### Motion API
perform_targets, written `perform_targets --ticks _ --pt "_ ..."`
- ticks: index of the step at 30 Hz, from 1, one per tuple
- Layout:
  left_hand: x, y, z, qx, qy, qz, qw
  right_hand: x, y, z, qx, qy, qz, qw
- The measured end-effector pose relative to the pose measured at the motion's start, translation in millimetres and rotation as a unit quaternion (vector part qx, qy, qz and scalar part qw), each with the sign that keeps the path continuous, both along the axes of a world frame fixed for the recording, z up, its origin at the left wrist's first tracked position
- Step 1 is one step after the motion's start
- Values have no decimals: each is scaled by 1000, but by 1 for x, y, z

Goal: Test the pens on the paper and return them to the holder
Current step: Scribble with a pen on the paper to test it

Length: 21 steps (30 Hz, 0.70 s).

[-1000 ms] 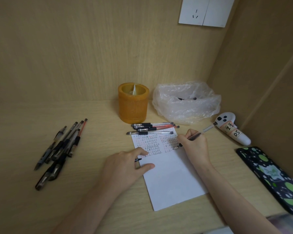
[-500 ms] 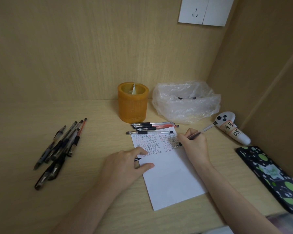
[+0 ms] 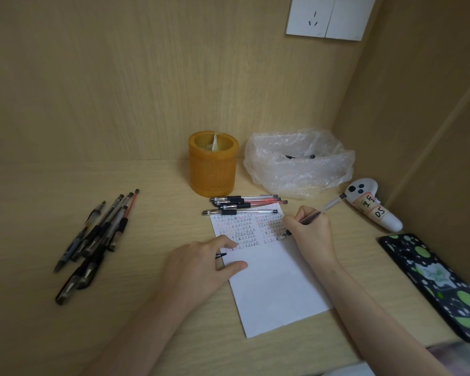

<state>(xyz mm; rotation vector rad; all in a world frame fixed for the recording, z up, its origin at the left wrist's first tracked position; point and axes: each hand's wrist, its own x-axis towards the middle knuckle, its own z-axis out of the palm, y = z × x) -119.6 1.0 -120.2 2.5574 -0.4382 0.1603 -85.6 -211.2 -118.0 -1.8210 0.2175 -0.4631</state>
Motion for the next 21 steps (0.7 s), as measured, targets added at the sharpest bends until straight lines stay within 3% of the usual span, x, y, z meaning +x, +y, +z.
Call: perform_targets --ticks 21 --pt "-1 0 2 13 0 5 1000 1 -2 -1 0 -14 -7 1000"
